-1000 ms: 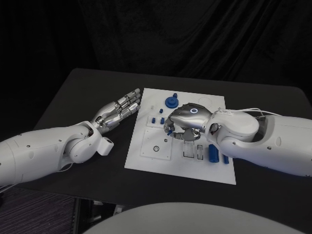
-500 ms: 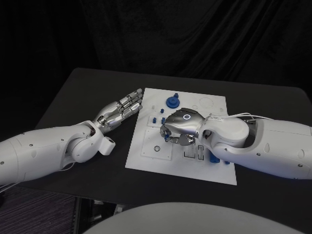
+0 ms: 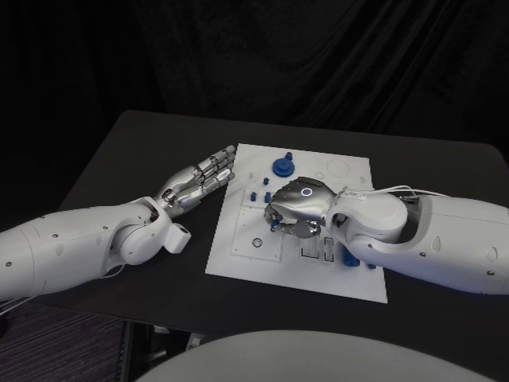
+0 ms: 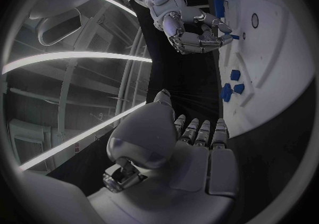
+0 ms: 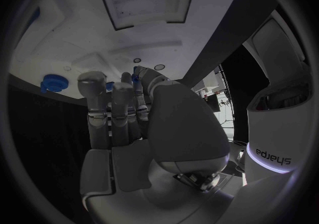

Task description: Assemble the parts on the task board

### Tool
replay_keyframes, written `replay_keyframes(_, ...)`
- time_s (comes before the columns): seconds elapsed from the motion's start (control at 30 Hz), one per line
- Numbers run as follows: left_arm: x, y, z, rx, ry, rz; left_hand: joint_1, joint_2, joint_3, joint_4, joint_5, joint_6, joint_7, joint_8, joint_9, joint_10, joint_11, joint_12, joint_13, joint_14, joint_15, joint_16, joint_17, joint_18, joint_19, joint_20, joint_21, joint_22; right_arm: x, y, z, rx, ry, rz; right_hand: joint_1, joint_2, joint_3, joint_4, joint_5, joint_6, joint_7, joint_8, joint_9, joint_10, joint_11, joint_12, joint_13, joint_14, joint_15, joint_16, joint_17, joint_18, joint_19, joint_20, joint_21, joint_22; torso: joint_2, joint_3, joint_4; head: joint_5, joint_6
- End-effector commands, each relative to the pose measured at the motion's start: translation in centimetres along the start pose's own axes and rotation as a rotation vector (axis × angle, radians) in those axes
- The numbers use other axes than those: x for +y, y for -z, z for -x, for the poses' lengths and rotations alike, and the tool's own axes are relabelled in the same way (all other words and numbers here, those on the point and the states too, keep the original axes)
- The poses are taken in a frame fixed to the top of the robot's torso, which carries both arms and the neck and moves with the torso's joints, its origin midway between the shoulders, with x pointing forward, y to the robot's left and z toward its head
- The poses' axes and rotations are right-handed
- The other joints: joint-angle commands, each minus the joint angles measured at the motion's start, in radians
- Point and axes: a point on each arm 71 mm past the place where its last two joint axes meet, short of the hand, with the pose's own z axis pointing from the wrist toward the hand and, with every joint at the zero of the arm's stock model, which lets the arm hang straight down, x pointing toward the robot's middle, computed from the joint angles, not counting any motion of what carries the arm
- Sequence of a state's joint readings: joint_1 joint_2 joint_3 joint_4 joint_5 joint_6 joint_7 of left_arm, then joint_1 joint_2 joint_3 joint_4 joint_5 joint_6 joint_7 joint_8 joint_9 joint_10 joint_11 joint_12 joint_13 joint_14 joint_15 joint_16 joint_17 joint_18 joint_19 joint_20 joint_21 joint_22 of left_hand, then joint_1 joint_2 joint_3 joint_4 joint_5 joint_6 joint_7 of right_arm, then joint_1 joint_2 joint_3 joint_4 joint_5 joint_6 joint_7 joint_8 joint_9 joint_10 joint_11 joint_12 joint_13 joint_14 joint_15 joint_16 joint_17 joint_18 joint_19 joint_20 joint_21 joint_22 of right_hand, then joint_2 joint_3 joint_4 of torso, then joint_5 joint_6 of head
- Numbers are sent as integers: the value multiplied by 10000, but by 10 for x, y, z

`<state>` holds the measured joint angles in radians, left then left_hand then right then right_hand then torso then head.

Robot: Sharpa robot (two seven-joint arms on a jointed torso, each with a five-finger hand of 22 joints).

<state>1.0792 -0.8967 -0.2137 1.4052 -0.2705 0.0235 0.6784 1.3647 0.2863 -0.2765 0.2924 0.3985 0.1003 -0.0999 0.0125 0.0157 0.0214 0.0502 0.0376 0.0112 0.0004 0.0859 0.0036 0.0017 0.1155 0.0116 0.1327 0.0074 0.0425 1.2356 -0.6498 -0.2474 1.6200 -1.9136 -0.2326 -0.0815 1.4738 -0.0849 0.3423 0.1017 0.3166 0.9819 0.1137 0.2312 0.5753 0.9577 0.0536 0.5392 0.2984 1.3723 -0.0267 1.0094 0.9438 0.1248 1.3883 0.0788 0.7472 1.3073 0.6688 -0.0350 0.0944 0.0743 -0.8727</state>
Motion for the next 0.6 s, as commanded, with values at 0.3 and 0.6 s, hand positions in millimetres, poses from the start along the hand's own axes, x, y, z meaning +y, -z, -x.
replay_keyframes(0.3,-6,0,-2,84,120,-1158,116,-6,60,-16,54,-17,75,40,10,4,57,58,13,-4,104,-36,-17,-12,-7,87,23,-11,-3,0,-7,296,147,-259,-16,-59,17,-50,-67,-7,-11,-55,1,71,-21,-78,-11,-98,12,-80,-33,44,-60,-7,-72,926,-2,1,6,39,1)
replay_keyframes(0.6,-4,1,-3,96,161,-1100,124,-6,64,-17,59,-15,79,40,11,3,62,57,13,-4,106,-36,-17,-9,-9,93,22,-17,-1,0,-10,323,101,-199,-32,-64,23,-51,-121,-56,-19,-131,-30,83,-29,-121,-19,-109,-3,-90,-45,48,-70,-15,-84,923,0,-6,19,72,1)
